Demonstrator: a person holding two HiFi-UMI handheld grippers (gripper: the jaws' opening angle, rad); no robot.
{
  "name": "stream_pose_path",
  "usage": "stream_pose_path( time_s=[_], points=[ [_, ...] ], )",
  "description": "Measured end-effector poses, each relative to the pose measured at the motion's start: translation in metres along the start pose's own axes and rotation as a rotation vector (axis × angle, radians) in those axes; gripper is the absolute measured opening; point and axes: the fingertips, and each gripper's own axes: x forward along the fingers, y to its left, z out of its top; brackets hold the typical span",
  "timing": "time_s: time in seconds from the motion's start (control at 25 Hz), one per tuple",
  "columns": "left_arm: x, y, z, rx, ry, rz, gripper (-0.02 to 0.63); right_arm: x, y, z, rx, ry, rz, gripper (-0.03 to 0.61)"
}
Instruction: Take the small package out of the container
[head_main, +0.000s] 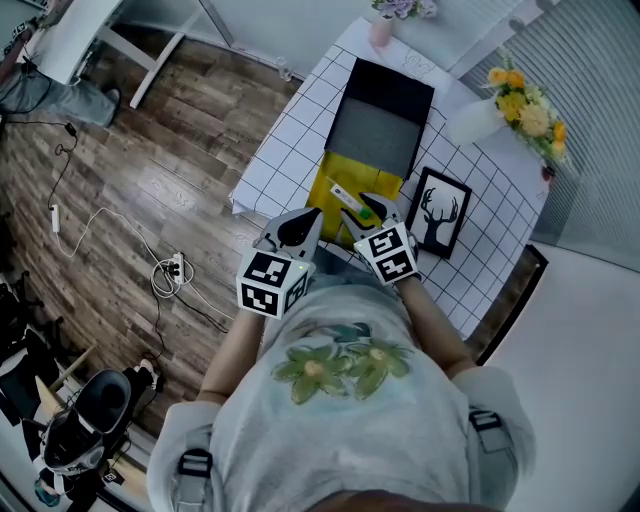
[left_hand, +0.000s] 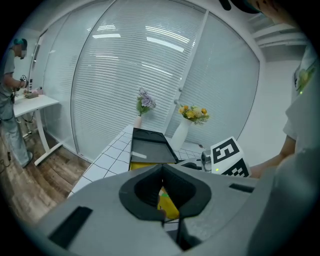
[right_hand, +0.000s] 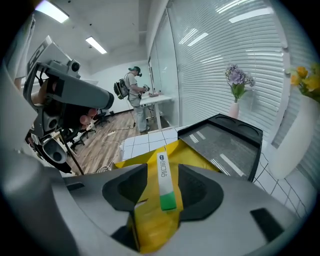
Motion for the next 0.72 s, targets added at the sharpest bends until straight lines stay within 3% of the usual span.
stream_pose_path(
  time_s=[0.72],
  points=[
    [-0.001, -0.003, 0.000, 0.003, -0.012, -0.007, 0.006, 0.019, -0.002, -0.027, -0.021, 0.108, 0.007, 0.169]
  ],
)
